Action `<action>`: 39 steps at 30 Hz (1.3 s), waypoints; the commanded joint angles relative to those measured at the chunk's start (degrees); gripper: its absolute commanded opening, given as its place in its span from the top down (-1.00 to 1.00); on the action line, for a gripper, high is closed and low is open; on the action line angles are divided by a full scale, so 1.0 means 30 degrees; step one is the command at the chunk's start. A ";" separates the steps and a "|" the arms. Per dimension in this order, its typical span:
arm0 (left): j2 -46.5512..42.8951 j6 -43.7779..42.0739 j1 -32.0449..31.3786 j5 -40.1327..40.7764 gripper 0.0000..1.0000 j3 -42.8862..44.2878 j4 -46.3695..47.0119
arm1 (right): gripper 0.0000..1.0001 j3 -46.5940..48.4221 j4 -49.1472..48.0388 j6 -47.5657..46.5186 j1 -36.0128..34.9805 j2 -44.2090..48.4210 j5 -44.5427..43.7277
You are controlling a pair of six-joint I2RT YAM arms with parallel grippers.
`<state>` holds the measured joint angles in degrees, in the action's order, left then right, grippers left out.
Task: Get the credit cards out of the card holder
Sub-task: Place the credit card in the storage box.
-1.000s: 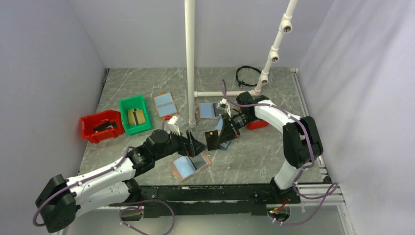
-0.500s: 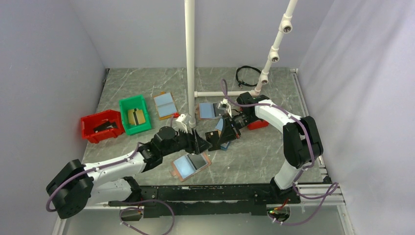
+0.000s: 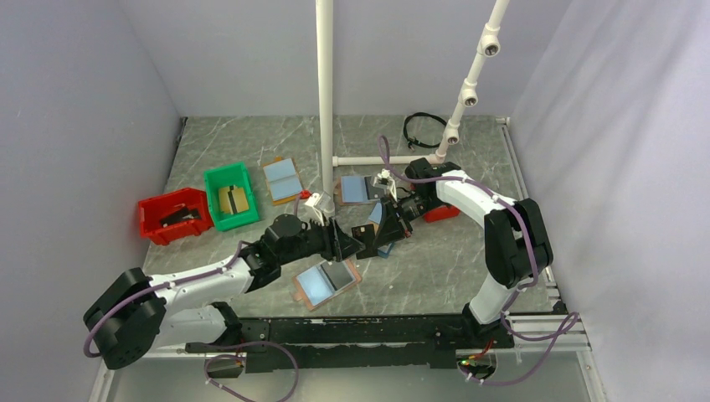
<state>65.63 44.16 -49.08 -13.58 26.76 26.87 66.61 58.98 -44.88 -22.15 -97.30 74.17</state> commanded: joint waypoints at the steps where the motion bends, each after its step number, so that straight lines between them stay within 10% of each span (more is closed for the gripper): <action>1: 0.0244 -0.0131 0.0066 -0.0416 0.00 0.0729 0.1087 | 1.00 0.0766 0.0249 -0.0859 0.0118 0.0293 0.0936; 4: 0.0286 -0.0216 0.0086 -0.0531 0.21 0.0769 0.1069 | 1.00 0.0766 0.0280 -0.0925 0.0118 0.0281 0.0964; 8: 0.0494 -0.0448 0.0071 -0.0872 0.99 0.0921 0.1035 | 1.00 0.0722 0.0295 -0.0947 0.0126 0.0322 0.1080; 13: 0.0065 -0.0689 0.0136 -0.1055 1.00 0.0577 0.0931 | 0.55 0.0591 -0.0569 0.0248 0.0119 0.0500 0.0366; 20: -0.3819 -0.0875 0.0444 0.1377 1.00 0.0663 -0.7883 | 0.02 -0.0844 -0.4855 0.4629 0.0148 0.2534 -0.2302; 31: -0.8418 0.3652 0.0828 1.2366 1.00 0.4408 -2.6181 | -0.03 -0.0990 -0.5446 0.5140 0.0178 0.3342 -0.3421; 39: -0.7088 -0.0355 0.3679 1.5626 1.00 0.6568 -2.6026 | -0.02 -0.1091 -0.5536 0.5280 0.0177 0.3412 -0.3459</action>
<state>44.05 51.07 -44.14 25.78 44.10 -51.03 63.51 44.25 -29.32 -21.78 -88.38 63.59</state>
